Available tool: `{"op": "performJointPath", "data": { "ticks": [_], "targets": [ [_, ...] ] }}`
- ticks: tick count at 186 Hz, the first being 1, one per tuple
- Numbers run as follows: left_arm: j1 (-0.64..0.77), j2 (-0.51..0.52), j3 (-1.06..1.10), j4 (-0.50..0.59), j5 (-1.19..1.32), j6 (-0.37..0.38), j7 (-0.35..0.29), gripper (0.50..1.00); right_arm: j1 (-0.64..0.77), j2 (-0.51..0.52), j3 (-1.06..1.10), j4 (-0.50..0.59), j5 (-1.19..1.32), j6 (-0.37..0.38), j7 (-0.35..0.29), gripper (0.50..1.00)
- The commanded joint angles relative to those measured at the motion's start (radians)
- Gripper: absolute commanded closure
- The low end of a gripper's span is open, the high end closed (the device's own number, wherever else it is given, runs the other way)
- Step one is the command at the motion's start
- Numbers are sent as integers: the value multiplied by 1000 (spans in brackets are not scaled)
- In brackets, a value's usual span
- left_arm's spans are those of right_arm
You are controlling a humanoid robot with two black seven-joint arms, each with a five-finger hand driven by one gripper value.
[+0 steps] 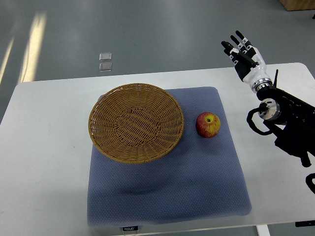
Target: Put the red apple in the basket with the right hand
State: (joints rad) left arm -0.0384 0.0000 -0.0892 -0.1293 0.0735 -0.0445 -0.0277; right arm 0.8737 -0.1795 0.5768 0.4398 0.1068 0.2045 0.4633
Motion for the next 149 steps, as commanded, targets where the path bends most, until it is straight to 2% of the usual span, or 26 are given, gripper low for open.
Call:
{"op": "performJointPath", "data": {
  "ticks": [1, 88, 109, 149],
  "targets": [
    [0, 0, 0, 0, 0, 0, 0, 500, -4, -12, 11, 0, -6, 1, 0, 579],
    [0, 0, 0, 0, 0, 0, 0, 500, 7, -25, 8, 4, -12, 1, -2, 579],
    [0, 0, -1, 0, 0, 0, 0, 500, 24, -61, -9, 7, -19, 4, -3, 579],
    [0, 0, 0, 0, 0, 0, 0, 500, 73, -133, -9, 8, -248, 1, -6, 579]
  ]
}}
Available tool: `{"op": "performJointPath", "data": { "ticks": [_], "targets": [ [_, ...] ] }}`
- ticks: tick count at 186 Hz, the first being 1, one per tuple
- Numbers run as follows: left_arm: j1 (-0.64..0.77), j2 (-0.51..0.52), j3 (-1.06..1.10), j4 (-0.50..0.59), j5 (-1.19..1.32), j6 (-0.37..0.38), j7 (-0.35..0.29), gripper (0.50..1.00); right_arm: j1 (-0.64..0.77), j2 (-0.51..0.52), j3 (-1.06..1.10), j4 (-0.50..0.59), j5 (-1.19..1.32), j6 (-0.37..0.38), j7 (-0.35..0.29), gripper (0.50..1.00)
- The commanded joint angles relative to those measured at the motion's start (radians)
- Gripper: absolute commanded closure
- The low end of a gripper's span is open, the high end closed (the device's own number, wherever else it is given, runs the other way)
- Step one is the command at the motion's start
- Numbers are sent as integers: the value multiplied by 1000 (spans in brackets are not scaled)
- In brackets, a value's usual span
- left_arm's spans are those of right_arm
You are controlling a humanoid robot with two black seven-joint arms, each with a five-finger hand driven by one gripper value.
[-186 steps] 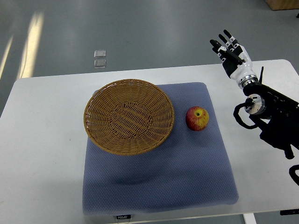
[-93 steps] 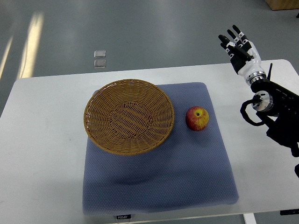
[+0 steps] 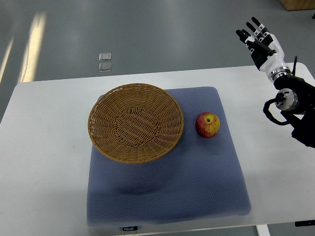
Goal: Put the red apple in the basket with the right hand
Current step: 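Swing the right hand over and lower it toward the apple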
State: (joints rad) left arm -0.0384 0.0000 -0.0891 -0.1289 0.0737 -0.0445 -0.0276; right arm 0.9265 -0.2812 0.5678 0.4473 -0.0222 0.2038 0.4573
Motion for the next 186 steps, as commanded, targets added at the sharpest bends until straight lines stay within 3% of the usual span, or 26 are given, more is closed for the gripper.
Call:
{"op": "performJointPath", "data": {
  "ticks": [1, 50, 95, 138, 186],
  "targets": [
    [0, 0, 0, 0, 0, 0, 0, 500, 20, -32, 0, 1, -119, 2, 0, 579],
    [0, 0, 0, 0, 0, 0, 0, 500, 35, -131, -45, 142, -446, 37, 3, 579],
    [0, 0, 0, -1, 0, 0, 0, 500, 95, -216, -147, 254, -915, 40, 4, 579],
    [0, 0, 0, 0, 0, 0, 0, 500, 126, -320, -252, 442, -1274, 92, 9, 579],
    [0, 0, 0, 0, 0, 0, 0, 500, 143, -331, -351, 465, -1449, 97, 58, 579]
  ]
}}
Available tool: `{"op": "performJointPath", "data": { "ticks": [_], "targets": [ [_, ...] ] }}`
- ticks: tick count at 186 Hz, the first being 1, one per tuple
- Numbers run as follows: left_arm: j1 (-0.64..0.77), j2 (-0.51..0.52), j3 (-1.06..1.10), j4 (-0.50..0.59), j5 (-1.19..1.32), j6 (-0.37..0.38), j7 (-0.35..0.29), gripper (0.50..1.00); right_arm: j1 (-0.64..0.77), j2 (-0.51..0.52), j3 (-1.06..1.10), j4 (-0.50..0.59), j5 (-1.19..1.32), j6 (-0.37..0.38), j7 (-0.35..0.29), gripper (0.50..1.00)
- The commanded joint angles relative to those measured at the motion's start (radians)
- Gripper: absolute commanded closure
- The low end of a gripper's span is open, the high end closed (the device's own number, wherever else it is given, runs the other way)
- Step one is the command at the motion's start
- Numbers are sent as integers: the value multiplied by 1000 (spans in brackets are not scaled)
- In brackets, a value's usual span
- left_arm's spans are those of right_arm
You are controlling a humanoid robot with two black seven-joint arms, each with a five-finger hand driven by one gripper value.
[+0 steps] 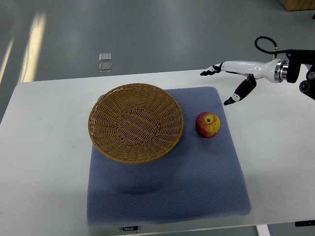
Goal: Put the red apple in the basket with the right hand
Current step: 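Swing the right hand over and lower it toward the apple, then close the right hand fingers around the red apple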
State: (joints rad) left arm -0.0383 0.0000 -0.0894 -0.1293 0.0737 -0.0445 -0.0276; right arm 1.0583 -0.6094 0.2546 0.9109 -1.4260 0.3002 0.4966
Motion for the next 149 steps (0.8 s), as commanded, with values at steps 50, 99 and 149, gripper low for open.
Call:
{"op": "performJointPath", "data": {
  "ticks": [50, 99, 149],
  "targets": [
    [0, 0, 0, 0, 0, 0, 0, 500, 12, -4, -112, 5, -139, -4, 73, 579],
    [0, 0, 0, 0, 0, 0, 0, 500, -21, 86, -112, 5, -162, -15, 63, 579],
    [0, 0, -1, 0, 0, 0, 0, 500, -35, 111, -120, -7, -203, -16, 62, 579]
  ]
}}
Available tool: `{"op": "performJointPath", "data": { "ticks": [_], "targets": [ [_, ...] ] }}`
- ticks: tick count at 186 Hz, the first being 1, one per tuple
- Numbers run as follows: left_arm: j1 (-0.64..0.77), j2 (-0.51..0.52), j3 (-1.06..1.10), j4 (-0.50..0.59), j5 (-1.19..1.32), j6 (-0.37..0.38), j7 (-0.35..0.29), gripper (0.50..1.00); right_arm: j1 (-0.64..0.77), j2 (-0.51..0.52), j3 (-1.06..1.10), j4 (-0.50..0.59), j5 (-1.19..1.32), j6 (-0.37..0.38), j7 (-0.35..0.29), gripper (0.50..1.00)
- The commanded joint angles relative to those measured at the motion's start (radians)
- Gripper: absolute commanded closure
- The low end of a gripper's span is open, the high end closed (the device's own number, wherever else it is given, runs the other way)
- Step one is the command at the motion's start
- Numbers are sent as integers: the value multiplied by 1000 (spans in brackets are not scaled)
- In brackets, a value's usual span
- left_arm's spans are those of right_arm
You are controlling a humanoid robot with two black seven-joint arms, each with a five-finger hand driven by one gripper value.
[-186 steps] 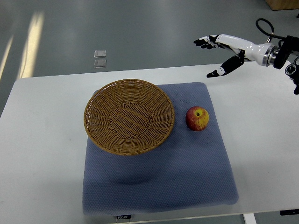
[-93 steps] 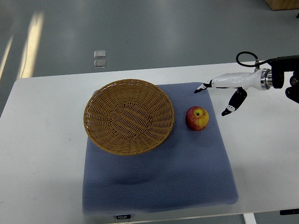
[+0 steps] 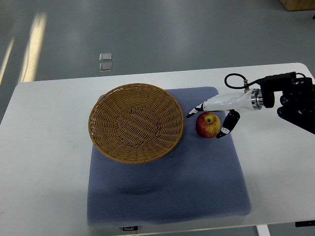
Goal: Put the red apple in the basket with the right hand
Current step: 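Close the right hand fingers around the red apple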
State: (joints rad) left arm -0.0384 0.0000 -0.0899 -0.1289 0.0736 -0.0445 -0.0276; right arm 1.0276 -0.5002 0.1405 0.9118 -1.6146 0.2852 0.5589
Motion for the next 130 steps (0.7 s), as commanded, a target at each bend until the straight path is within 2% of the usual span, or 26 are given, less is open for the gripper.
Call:
{"op": "performJointPath", "data": {
  "ticks": [1, 33, 94, 111, 121, 122, 130],
  "targets": [
    [0, 0, -1, 0, 0, 0, 0, 500, -4, 2, -5, -8, -15, -1, -1, 579],
    [0, 0, 1, 0, 0, 0, 0, 500, -11, 3, -7, -28, -21, -43, -1, 583],
    [0, 0, 1, 0, 0, 0, 0, 500, -7, 3, -5, -28, -19, -43, 1, 597],
    [0, 0, 1, -1, 0, 0, 0, 500, -3, 18, -5, -27, -19, -41, 7, 656],
    [0, 0, 1, -1, 0, 0, 0, 500, -3, 19, -5, -27, -19, -41, 7, 656],
    [0, 0, -1, 0, 0, 0, 0, 500, -3, 20, -5, -27, -19, -41, 9, 680],
    [0, 0, 1, 0, 0, 0, 0, 500, -3, 20, -7, -27, -19, -41, 9, 699]
  ]
}}
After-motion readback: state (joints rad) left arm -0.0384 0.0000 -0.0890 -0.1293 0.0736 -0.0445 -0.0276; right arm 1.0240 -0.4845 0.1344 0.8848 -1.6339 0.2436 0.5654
